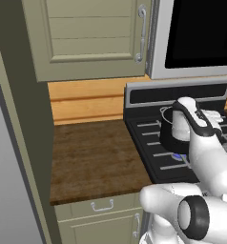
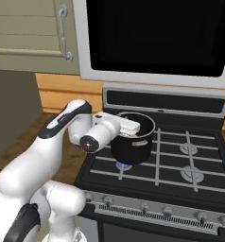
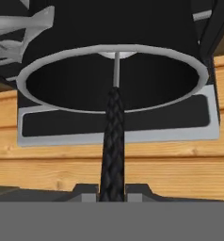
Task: Put the mushroom and squash in the pot. Retrieve the spatula and lightly stir the vegetables in the pot.
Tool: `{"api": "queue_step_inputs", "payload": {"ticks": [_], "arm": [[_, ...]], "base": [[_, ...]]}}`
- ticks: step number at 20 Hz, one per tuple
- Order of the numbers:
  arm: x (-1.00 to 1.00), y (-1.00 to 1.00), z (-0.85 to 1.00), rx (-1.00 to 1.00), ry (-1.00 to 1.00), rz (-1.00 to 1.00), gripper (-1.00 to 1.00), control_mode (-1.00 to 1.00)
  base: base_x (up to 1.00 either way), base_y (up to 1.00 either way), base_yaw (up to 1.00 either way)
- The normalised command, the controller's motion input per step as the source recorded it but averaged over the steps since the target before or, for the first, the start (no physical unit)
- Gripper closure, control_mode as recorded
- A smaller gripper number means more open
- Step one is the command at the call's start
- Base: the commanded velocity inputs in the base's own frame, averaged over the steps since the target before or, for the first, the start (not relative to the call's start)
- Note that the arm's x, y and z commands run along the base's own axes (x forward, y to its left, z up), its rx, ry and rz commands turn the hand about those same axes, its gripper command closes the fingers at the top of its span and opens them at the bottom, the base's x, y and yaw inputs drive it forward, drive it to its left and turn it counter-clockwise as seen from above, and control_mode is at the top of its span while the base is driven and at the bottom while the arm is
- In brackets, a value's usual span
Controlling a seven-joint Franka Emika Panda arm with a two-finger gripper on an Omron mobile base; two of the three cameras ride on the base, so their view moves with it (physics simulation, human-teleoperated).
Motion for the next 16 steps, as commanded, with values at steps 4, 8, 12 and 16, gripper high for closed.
{"api": "queue_step_inputs", "payload": {"ticks": [4,8,12,16], "arm": [[-0.34,0.0,0.43,0.0,0.13,-0.04,1.0,-1.0],[-0.28,0.0,0.51,0.0,0.18,-0.03,1.0,-1.0],[-0.23,0.0,0.57,0.0,0.19,-0.02,1.0,-1.0],[-0.35,0.0,0.56,0.0,0.18,-0.02,1.0,-1.0]], "base": [[0.0,0.0,0.0],[0.0,0.0,0.0],[0.0,0.0,0.0],[0.0,0.0,0.0]]}}
